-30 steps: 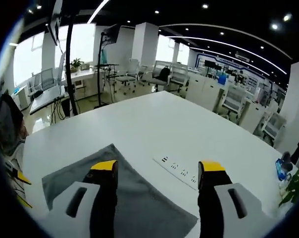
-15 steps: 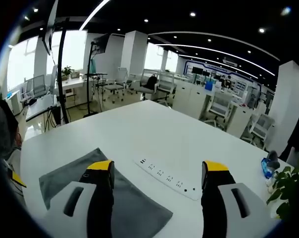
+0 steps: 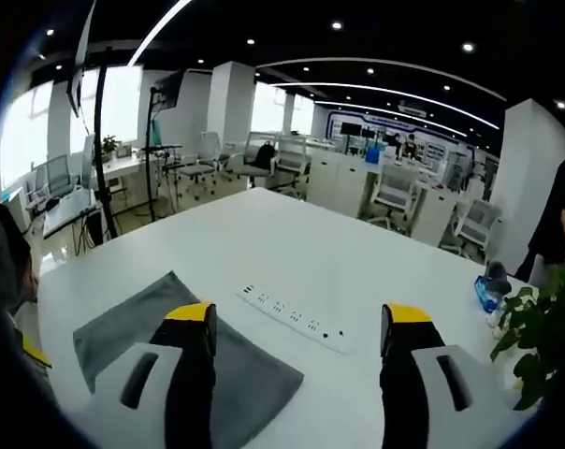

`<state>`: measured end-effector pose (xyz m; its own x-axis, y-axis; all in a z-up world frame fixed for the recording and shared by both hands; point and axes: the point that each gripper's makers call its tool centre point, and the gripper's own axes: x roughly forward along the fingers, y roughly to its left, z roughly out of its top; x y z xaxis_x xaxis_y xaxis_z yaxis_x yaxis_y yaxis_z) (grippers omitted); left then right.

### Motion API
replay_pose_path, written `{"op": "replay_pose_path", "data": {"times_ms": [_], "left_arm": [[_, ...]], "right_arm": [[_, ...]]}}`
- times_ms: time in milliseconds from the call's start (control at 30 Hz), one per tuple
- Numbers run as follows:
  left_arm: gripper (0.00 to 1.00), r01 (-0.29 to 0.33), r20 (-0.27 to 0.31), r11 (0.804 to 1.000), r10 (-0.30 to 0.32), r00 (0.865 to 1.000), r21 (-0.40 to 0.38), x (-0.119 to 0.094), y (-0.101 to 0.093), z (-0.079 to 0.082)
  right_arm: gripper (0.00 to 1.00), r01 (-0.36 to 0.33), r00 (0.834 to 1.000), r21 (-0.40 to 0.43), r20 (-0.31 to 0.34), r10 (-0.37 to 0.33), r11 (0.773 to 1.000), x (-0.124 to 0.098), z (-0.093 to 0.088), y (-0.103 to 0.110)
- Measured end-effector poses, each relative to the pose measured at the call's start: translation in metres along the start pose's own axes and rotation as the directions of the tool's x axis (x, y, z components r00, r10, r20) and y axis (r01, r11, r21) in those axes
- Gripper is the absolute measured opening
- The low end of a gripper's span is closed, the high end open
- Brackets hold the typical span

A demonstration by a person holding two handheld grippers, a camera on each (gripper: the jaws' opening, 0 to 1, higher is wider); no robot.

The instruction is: Fold the towel on the table until its edges align and the towel forms a compact rectangular stack.

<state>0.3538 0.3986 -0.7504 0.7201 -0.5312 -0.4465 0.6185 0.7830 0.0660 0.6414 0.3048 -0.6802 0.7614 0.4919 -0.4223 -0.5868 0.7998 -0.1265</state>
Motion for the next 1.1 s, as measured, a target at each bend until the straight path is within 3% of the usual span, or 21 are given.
{"op": "replay_pose_path", "data": {"times_ms": [233,633,900,1100], "left_arm": [[0.55,0.045,-0.021,0.999,-0.045,0.999,0.022,0.01,-0.024,0.003],[0.55,0.028,-0.052,1.0,-0.027,0.998,0.014,0.037,-0.044,-0.003],[0.54,0.013,-0.087,1.0,-0.012,0.996,0.006,0.052,-0.058,-0.014],[0.5,0.029,-0.116,0.999,-0.026,0.993,0.033,0.064,-0.069,-0.025]], "right_arm": [[0.7,-0.006,1.0,0.047,-0.011,0.006,0.999,-0.007,-0.024,-0.009],[0.68,-0.09,0.996,0.041,-0.025,0.091,0.995,0.0,-0.045,-0.011],[0.6,-0.142,0.989,0.019,-0.04,0.143,0.99,0.005,-0.067,-0.003],[0.48,-0.182,0.981,0.011,-0.071,0.182,0.983,0.008,-0.086,0.002]]}}
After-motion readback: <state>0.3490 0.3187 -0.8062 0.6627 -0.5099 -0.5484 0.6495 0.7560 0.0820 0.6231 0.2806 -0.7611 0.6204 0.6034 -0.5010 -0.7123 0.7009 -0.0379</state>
